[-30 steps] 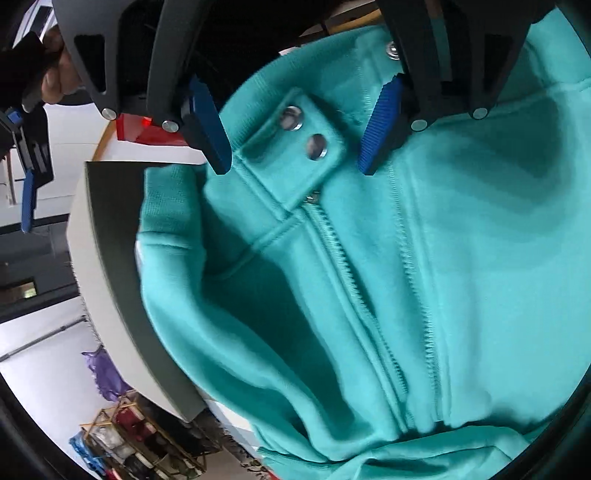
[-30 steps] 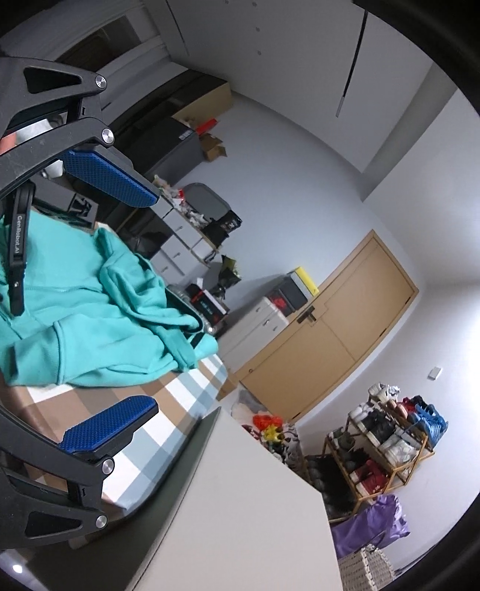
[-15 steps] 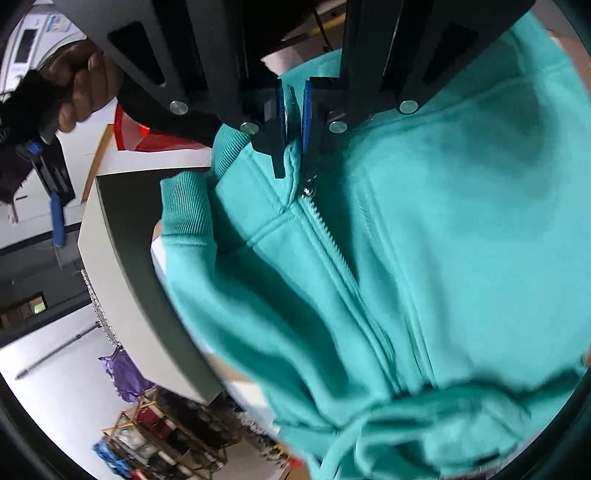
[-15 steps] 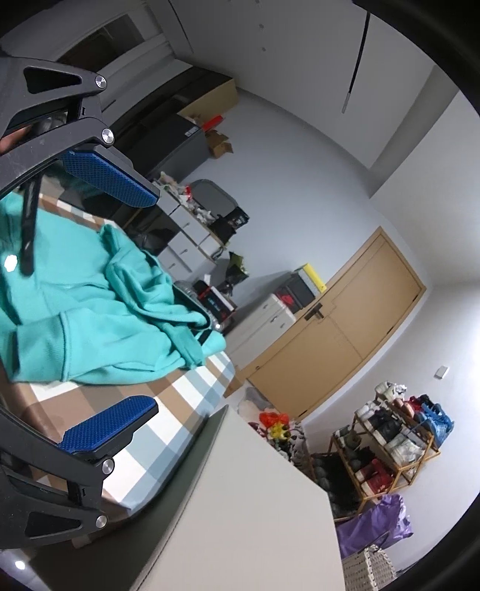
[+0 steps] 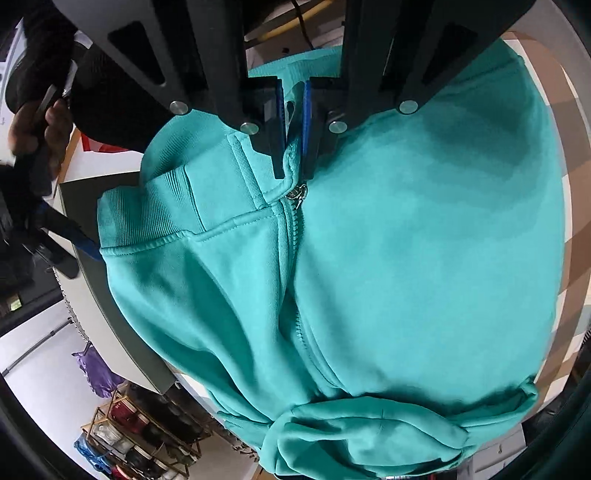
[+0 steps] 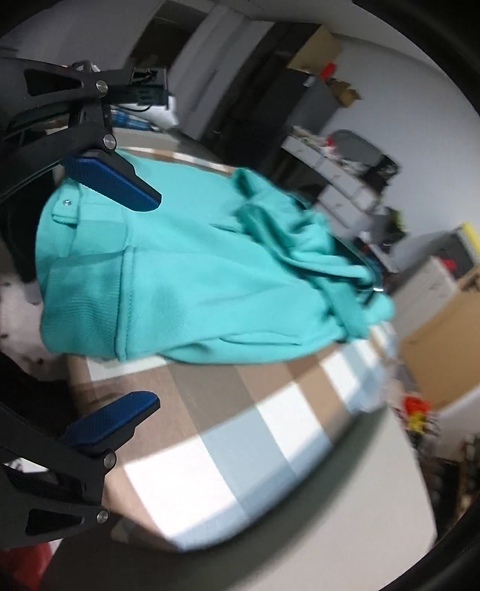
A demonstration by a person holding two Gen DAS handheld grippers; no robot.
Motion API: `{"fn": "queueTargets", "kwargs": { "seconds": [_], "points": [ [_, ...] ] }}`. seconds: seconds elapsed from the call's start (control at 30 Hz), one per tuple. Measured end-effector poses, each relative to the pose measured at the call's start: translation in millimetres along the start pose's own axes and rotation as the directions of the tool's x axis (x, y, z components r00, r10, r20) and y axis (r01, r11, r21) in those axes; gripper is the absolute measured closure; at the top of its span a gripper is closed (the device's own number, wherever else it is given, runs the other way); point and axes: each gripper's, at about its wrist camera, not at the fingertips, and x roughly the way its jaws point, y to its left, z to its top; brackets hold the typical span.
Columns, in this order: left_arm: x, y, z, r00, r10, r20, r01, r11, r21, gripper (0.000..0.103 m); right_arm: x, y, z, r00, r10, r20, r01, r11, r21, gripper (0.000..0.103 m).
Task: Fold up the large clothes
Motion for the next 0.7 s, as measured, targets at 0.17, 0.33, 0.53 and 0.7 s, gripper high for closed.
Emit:
{"fn": "queueTargets", "kwargs": {
  "seconds": [0.17, 0.33, 0.53, 0.7],
  "points": [
    [-5, 13, -4, 1.0, -0.006, 0.007, 0.006, 1.0, -0.007, 0.1, 41, 1, 1, 0.97, -0.075, -0.232, 0.065, 0.997, -0.047, 0.065],
    [-7, 9, -14, 0.999, -0.051, 0.001, 0.051, 0.999, 0.004, 0.1, 27, 2, 8, 0.959, -0.122, -0.257, 0.097, 0.989, -0.111, 0.091],
    [5, -30, -23, 0.999, -0.045, -0.021, 0.047, 0.995, 0.086, 0.1, 13, 22, 17, 0.895, -0.38, -0.236, 0.296, 0.899, -0.323, 0.091],
    [5, -36, -28, 0.999, -0.051, -0.017, 0.052, 0.994, 0.094, 0.1, 39, 7, 12, 0.837, -0.473, -0.276, 0.366, 0.857, -0.362, 0.091]
  ]
}}
